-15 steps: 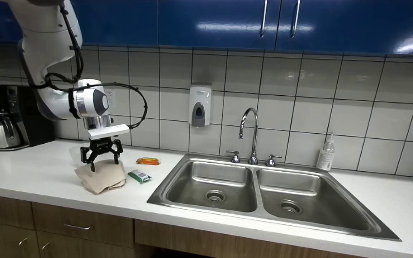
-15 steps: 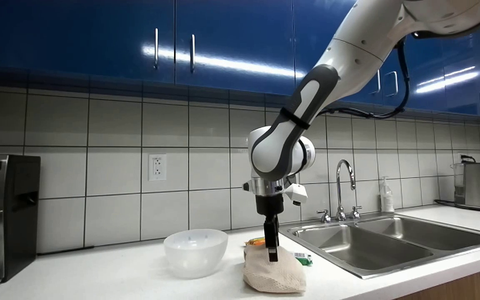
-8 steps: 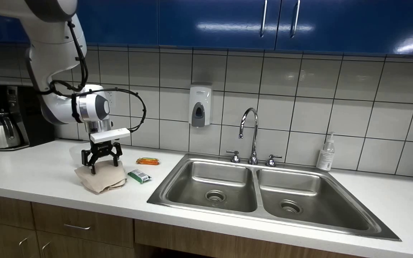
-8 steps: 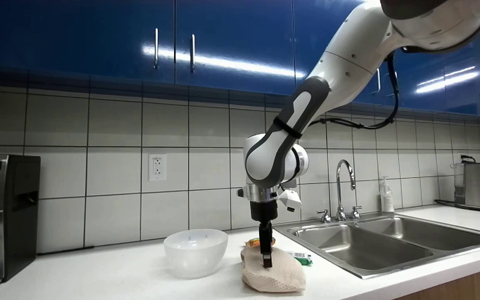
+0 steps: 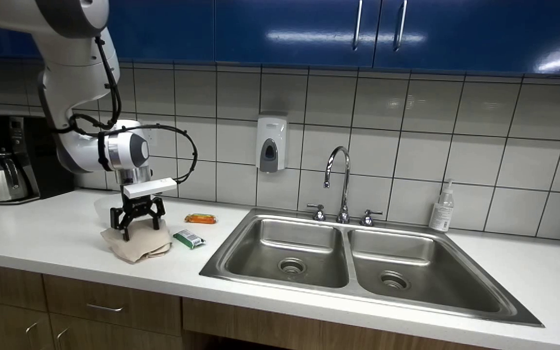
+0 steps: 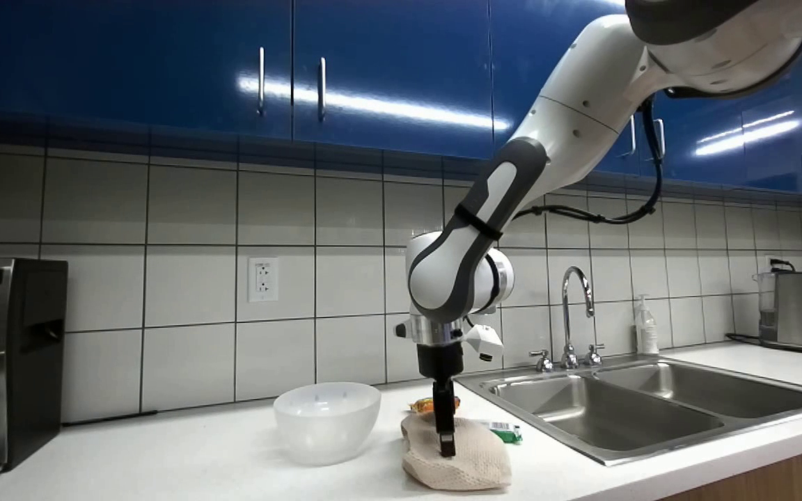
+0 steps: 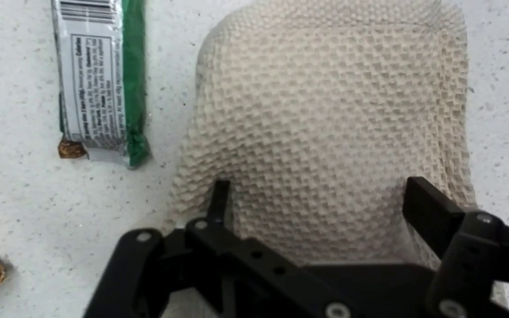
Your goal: Put the towel in the clear bowl.
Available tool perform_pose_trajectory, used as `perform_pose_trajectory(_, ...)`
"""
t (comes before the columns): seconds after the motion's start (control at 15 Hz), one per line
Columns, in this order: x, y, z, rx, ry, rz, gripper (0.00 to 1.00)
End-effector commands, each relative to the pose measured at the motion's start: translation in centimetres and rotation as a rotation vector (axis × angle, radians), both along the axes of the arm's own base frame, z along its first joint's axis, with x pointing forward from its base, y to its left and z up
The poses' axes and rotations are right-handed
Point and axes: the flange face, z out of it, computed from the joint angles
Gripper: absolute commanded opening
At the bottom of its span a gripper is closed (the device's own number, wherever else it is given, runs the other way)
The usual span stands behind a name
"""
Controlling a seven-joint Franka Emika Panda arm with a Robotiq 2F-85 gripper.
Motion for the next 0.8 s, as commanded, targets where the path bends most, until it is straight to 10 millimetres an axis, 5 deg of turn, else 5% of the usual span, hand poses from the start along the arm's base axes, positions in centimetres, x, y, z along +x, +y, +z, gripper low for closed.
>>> perform_pose_trajectory(0.0,0.3,-0.4,-0.4,0.011,0.027,0.020,1.00)
perform_pose_trajectory(0.4,0.1,-0.9,-1.5,0.012,0.048,0.019,1.00)
perform_pose_trajectory(0.47,0.1,-1.0,-1.6,0.013,0.049,0.020,0.75)
perform_pose_trajectory(0.53,0.1,-1.1,-1.6,0.013,0.049,0.019,0.74)
perform_pose_trajectory(0.73,0.1,-1.2,-1.5,0.012,0.048,0.019,0.49)
